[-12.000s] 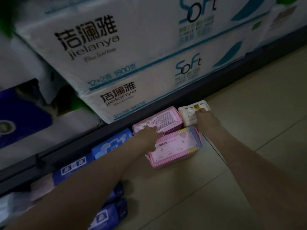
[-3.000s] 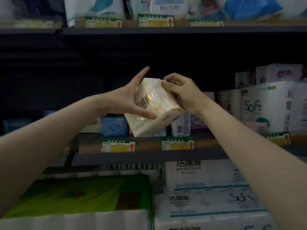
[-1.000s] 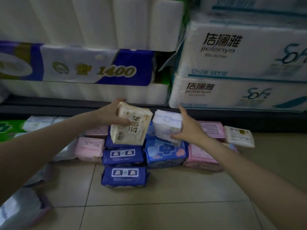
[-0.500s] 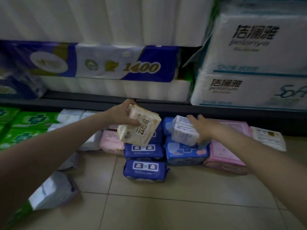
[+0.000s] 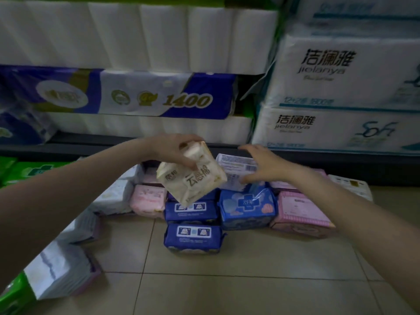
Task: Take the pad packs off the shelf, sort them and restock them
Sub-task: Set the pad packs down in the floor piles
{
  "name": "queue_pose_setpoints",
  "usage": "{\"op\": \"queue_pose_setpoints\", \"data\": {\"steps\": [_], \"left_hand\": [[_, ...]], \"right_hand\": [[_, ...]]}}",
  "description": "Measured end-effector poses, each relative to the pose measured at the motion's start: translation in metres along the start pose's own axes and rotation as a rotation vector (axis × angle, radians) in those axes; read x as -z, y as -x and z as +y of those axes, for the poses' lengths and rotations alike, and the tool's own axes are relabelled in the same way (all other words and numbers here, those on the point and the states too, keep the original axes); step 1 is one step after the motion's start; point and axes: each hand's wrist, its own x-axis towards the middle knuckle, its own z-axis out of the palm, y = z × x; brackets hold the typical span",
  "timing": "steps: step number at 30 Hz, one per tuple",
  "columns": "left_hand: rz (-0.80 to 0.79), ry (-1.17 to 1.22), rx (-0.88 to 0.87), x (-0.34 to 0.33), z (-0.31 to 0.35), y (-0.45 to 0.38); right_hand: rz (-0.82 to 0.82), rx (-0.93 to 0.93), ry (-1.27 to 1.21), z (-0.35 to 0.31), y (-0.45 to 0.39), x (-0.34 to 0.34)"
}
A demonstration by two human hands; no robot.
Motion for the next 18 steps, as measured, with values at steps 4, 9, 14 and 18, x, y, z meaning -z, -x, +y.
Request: {"op": "queue_pose_setpoints", "data": {"steps": [4, 9, 14, 18], "left_hand": [[-0.014, 0.053, -0.065, 0.003, 0.063, -0.027], [-0.019, 0.154, -0.203, -0.011, 0.149, -0.066], [-0.038, 0.306, -0.3, -0.062, 0.218, -0.107], [-0.079, 0.218, -0.37, -0.099, 0.25, -0.128]], "right_hand": [[-0.271, 0.02, -0.439, 0.008, 0.026, 0.037], [-0.324, -0.052, -0.762, 0.067, 0.074, 0.068], [0.012, -0.221, -0.841, 0.12, 0.112, 0.082], [0.034, -0.409, -0.833, 0.168, 0.144, 0.091]]}}
